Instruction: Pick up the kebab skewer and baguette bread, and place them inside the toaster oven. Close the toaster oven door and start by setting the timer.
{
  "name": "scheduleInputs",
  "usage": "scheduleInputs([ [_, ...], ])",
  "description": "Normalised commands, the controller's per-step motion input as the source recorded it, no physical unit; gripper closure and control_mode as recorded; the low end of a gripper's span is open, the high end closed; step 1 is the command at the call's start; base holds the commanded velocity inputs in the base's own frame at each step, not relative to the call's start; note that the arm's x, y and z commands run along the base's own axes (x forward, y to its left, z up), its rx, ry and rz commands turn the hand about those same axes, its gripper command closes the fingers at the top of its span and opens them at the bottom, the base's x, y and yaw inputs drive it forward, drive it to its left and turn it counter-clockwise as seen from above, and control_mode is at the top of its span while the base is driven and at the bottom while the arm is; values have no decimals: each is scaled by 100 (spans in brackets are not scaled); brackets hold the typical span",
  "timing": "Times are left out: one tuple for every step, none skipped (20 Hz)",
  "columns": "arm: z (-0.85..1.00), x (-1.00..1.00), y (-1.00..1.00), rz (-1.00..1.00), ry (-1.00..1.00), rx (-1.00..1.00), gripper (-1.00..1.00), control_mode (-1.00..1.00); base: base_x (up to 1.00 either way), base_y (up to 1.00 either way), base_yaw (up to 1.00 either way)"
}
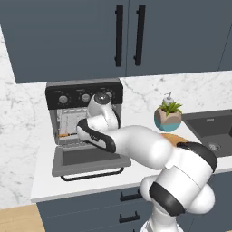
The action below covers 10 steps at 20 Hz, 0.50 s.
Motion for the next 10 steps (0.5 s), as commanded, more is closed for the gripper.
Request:
scheduleInputs([
  [3, 0, -46, 0, 15, 0, -100, -100, 0, 0, 0],
  [4, 0, -48, 0, 15, 0, -100, -100, 0, 0, 0],
  [1, 0, -47, 0, 15, 0, -100, -100, 0, 0, 0],
  [0, 0, -50, 0, 13, 0, -100, -100, 0, 0, 0],
  [0, 0, -54, 0, 11, 0, -100, -100, 0, 0, 0],
  [0, 0, -59, 0, 11, 0, -100, -100, 0, 0, 0],
  [0, -2, -62, 0, 11, 0, -100, -100, 0, 0, 0],
  [0, -9, -60, 0, 10, 0, -100, -100, 0, 0, 0],
  [0, -9, -66, 0, 8, 0, -100, -100, 0, 0, 0],
  [0, -15, -67, 0, 5, 0, -100, -100, 0, 0, 0],
])
